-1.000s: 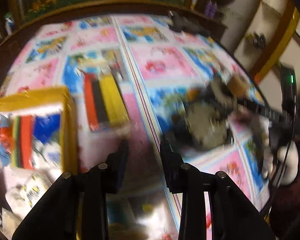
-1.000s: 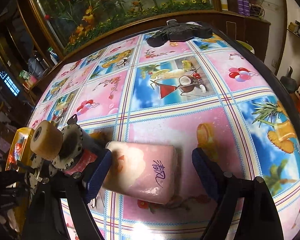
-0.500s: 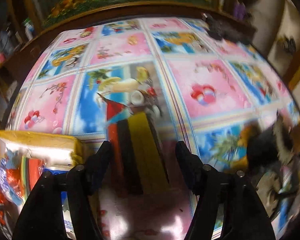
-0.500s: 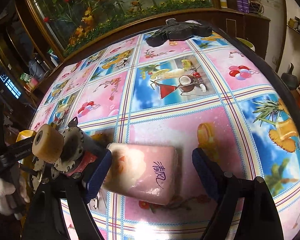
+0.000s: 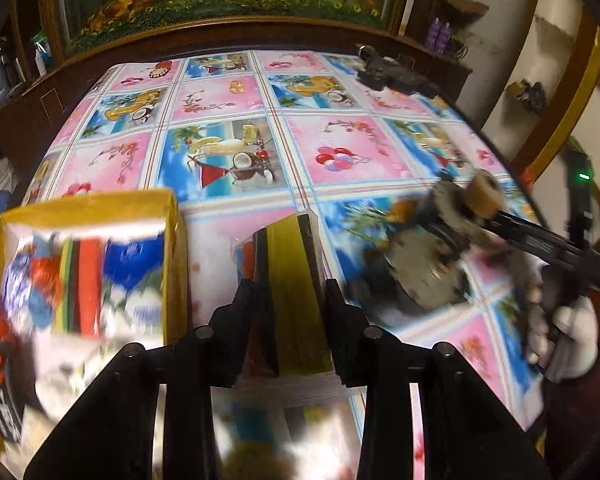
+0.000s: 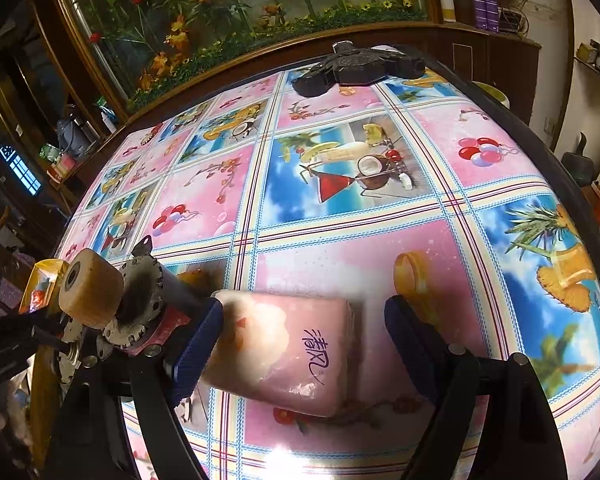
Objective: Organize soft objects
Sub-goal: 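Lift the sponge strips and pink tissue pack and carry them toward the tray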
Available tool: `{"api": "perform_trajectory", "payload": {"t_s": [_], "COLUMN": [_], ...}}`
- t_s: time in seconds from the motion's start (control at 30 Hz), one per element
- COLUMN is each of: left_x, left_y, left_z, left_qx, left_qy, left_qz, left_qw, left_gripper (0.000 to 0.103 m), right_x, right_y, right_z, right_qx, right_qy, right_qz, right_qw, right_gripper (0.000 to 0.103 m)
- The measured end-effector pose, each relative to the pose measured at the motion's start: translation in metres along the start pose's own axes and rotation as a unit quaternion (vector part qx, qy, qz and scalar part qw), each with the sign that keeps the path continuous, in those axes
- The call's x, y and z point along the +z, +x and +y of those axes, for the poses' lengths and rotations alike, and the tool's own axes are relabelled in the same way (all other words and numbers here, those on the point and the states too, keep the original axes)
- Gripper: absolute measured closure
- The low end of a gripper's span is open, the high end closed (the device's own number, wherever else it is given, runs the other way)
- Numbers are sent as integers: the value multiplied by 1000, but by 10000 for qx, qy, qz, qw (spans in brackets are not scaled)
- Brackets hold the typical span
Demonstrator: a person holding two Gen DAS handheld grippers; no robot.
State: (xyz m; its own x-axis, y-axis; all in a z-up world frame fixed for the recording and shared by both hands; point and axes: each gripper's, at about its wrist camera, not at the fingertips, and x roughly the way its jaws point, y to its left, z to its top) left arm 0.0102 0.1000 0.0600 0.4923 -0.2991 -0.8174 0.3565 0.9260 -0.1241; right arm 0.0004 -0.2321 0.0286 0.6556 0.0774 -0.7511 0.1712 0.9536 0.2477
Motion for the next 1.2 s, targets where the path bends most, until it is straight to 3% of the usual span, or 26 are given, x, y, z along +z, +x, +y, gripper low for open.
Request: {"api": "perform_trajectory", "payload": {"t_s": [0.1,0.23,0.3,0.43,0.53,0.67,0.9,1.03,1.1,1.2], "left_x": [-25,-49,-55,-64,-68,-75,-88,-85,-82,-83], "left_y": [-19,-22,-16,-7,-22,-38,-30,-24,-16,0], "left_z": [-6,-16,-19,-20,-14,-1,-1,-18,-27,-44], "left_qx": [-171,-128,-124,-256,-623,-646,-642,-522,-271,95], "left_qy": [-22,-20,-31,-57,-231,-407,-389,-230,-65,304], "left_qz": [6,108,200,255,61,-134,-20,-104,-100,33], "left_qw": [9999,9999,9997,9993,9978,9970,9972,9983,9996,9995], "left_gripper": [72,72,71,71,69,45,45,28,20,18], "right_x": [-1,-2,-8,-42,-61,-65,-81,-74,-71,-71], "right_y": [1,1,-4,-27,-51,-86,-97,-83,-72,-53], "right_z": [3,4,11,42,51,35,29,45,58,74], "right_qx": [-41,-85,-156,326,432,165,581,644,495,379], "right_qy": [-115,-268,-382,-1082,-1446,-1279,-553,-424,-480,-533], "right_qz": [-41,70,346,1091,1162,748,965,1012,1075,1187], "right_qw": [9999,9996,9986,9876,9817,9888,9921,9919,9918,9908], "right_gripper": [18,18,19,22,21,19,17,17,17,17]}}
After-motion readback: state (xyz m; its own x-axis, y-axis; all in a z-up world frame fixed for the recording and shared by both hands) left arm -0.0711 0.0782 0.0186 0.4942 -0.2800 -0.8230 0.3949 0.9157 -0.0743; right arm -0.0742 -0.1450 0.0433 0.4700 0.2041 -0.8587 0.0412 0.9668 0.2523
